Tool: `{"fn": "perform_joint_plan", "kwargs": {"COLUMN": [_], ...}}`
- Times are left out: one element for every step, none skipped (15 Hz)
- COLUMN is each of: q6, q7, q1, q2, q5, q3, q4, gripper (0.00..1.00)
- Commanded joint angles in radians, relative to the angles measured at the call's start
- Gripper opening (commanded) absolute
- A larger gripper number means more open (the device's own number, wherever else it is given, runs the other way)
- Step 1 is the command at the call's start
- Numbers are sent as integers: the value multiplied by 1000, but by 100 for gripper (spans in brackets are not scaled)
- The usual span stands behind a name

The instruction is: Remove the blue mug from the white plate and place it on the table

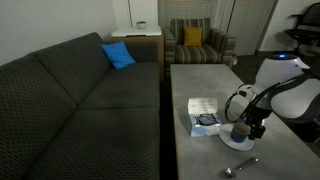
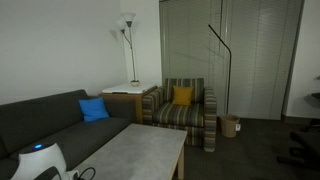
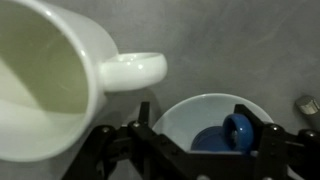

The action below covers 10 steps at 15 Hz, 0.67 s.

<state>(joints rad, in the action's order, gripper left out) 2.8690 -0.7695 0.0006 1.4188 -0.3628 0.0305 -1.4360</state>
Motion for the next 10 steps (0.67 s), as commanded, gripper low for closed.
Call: {"fn": "perform_joint_plan", "kwargs": {"q6": [0,0,-2,-2,-2,-2,-2,0,-1,-2], "q7": [-26,-30,-37,-46,-61,-73,-85,-97,-113,-130], "q1": [-18,-19,-19,-20,-21,-21,-21,-23,-26,-29], "q2": [-12,-12,-12,-14,-16,-17,-20,-22,-23,-25], "q5": [-23,-25,-28,-30,-35,-40,-45,-48,-50,-51], "q3": [19,21,24,28,33,36,40,44,49,55], "q4": [-4,-3,-3,-5,-8,-10,-12,-16,-18,-20], "gripper": [85,84,84,82,82,81,81,80,78,79]}}
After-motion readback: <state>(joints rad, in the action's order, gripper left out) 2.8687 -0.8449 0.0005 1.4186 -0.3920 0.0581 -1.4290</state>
